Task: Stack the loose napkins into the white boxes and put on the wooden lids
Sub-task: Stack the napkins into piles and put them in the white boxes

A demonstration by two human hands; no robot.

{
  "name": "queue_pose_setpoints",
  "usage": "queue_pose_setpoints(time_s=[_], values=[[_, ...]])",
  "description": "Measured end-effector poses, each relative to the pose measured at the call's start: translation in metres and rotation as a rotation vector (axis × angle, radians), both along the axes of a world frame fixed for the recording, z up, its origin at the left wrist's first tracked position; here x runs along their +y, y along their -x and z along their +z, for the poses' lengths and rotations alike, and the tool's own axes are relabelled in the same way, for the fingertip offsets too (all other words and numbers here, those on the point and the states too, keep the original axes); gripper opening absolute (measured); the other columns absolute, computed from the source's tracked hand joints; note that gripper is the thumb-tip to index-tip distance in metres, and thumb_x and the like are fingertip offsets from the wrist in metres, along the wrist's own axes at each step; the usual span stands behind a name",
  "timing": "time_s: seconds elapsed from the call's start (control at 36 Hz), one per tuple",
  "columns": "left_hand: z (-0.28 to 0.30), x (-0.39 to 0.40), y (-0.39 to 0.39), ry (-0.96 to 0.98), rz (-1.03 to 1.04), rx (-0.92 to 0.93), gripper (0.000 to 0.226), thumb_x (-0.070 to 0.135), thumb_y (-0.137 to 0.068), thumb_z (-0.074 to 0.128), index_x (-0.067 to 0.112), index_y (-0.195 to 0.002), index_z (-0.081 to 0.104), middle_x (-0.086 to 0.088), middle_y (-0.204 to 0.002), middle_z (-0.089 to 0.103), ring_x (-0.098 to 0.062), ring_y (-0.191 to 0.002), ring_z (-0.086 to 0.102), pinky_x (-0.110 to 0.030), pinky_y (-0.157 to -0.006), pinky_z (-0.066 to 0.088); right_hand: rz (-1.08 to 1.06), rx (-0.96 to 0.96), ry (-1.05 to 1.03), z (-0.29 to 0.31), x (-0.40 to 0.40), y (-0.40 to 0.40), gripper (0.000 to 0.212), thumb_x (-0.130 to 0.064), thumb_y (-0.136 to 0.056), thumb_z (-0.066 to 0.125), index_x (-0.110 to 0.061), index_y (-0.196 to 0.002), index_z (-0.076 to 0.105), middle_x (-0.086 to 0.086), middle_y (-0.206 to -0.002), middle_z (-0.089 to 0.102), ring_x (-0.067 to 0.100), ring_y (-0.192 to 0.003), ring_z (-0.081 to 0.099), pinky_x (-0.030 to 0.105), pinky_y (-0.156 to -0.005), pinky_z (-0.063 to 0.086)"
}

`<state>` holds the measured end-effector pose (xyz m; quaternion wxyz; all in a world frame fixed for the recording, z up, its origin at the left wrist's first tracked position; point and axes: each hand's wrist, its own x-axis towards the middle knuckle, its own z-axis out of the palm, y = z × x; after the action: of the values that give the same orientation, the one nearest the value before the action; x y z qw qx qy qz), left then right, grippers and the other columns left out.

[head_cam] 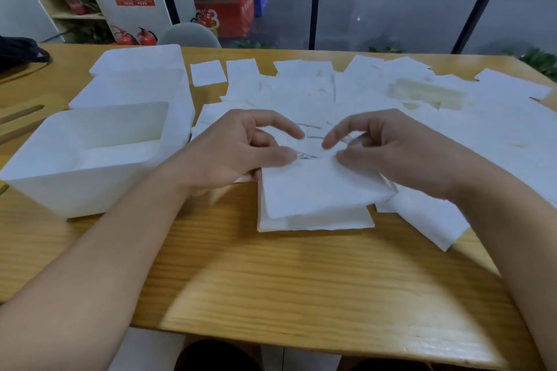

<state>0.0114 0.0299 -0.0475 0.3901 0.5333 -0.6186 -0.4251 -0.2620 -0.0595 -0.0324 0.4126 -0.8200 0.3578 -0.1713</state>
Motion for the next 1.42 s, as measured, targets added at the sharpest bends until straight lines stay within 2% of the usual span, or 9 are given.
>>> queue_pose_setpoints(time_s=[0.17, 0.28, 0.44, 0.61, 0.81, 0.94, 1.11, 1.28, 1.42], values=[[0.002, 0.001, 0.001, -0.037, -0.013, -0.043, 0.026, 0.023, -0.098, 0.08, 0.025, -0.124, 0.078, -0.008, -0.067, 0.06, -0.019, -0.056, 0.047, -0.024, -0.052, 0.042, 0.085, 0.082, -0.092, 0.004, 0.004, 0.002, 0.009, -0.02, -0.099, 0.076, -0.026, -0.106, 0.078, 0.01, -0.066, 0.059, 0.017, -0.055, 0.046, 0.022, -0.057, 0.04], [-0.003, -0.001, -0.002, -0.023, 0.01, -0.207, 0.027, 0.032, -0.096, 0.084, 0.034, -0.122, 0.076, -0.005, -0.076, 0.073, -0.024, -0.066, 0.055, -0.031, -0.063, 0.049, 0.071, 0.133, 0.001, -0.004, 0.001, 0.0, 0.007, -0.024, -0.095, 0.079, -0.027, -0.099, 0.075, 0.005, -0.064, 0.063, 0.019, -0.054, 0.055, 0.039, -0.064, 0.046], [-0.009, -0.002, -0.001, 0.029, 0.016, -0.376, 0.026, 0.039, -0.094, 0.085, 0.039, -0.118, 0.075, 0.002, -0.078, 0.077, -0.012, -0.062, 0.066, -0.043, -0.093, 0.061, 0.062, 0.191, 0.079, -0.013, -0.003, -0.003, 0.011, -0.028, -0.092, 0.084, -0.028, -0.097, 0.075, -0.003, -0.065, 0.062, 0.009, -0.051, 0.052, 0.028, -0.056, 0.048], [-0.014, -0.005, -0.003, 0.071, 0.039, -0.441, 0.022, 0.041, -0.094, 0.084, 0.042, -0.115, 0.076, 0.005, -0.08, 0.074, -0.004, -0.061, 0.056, -0.033, -0.073, 0.053, 0.031, 0.163, 0.215, -0.018, -0.007, -0.002, 0.011, -0.035, -0.09, 0.086, -0.031, -0.09, 0.075, -0.004, -0.069, 0.067, 0.004, -0.052, 0.053, 0.021, -0.051, 0.046], [-0.02, -0.009, -0.007, 0.171, 0.103, -0.519, 0.015, 0.05, -0.091, 0.084, 0.042, -0.103, 0.08, 0.012, -0.087, 0.072, -0.01, -0.078, 0.064, -0.03, -0.075, 0.055, -0.107, 0.144, 0.567, -0.043, -0.017, -0.016, 0.012, -0.039, -0.09, 0.084, -0.032, -0.098, 0.078, -0.017, -0.097, 0.065, 0.0, -0.084, 0.058, 0.02, -0.068, 0.041], [-0.026, -0.015, -0.008, 0.232, 0.22, -0.531, 0.003, 0.042, -0.097, 0.08, 0.039, -0.097, 0.079, 0.014, -0.087, 0.072, -0.01, -0.083, 0.065, -0.015, -0.07, 0.049, -0.071, 0.181, 0.654, -0.051, -0.022, -0.022, 0.004, -0.03, -0.095, 0.078, -0.028, -0.093, 0.079, -0.014, -0.093, 0.063, 0.006, -0.087, 0.056, 0.027, -0.071, 0.045], [-0.032, -0.016, -0.006, 0.201, 0.209, -0.57, 0.004, 0.042, -0.098, 0.078, 0.041, -0.102, 0.077, 0.016, -0.089, 0.073, -0.006, -0.087, 0.068, -0.01, -0.07, 0.047, -0.012, 0.203, 0.736, -0.05, -0.023, -0.025, 0.013, -0.022, -0.102, 0.07, -0.022, -0.09, 0.075, -0.012, -0.09, 0.062, 0.013, -0.088, 0.056, 0.032, -0.073, 0.046], [-0.033, -0.016, -0.006, 0.205, 0.204, -0.556, 0.004, 0.04, -0.1, 0.077, 0.039, -0.104, 0.078, 0.014, -0.09, 0.073, -0.006, -0.088, 0.068, -0.008, -0.072, 0.047, 0.027, 0.184, 0.694, -0.047, -0.028, -0.016, 0.006, -0.022, -0.1, 0.073, -0.027, -0.099, 0.076, -0.017, -0.098, 0.063, 0.002, -0.091, 0.053, 0.011, -0.077, 0.037], [-0.035, -0.016, -0.005, 0.201, 0.192, -0.565, 0.004, 0.039, -0.1, 0.077, 0.039, -0.104, 0.078, 0.015, -0.091, 0.073, -0.006, -0.09, 0.067, -0.009, -0.072, 0.048, 0.003, 0.186, 0.665, -0.051, -0.032, -0.011, 0.013, -0.019, -0.094, 0.078, -0.029, -0.101, 0.08, -0.019, -0.098, 0.068, 0.004, -0.093, 0.056, 0.019, -0.083, 0.037]])
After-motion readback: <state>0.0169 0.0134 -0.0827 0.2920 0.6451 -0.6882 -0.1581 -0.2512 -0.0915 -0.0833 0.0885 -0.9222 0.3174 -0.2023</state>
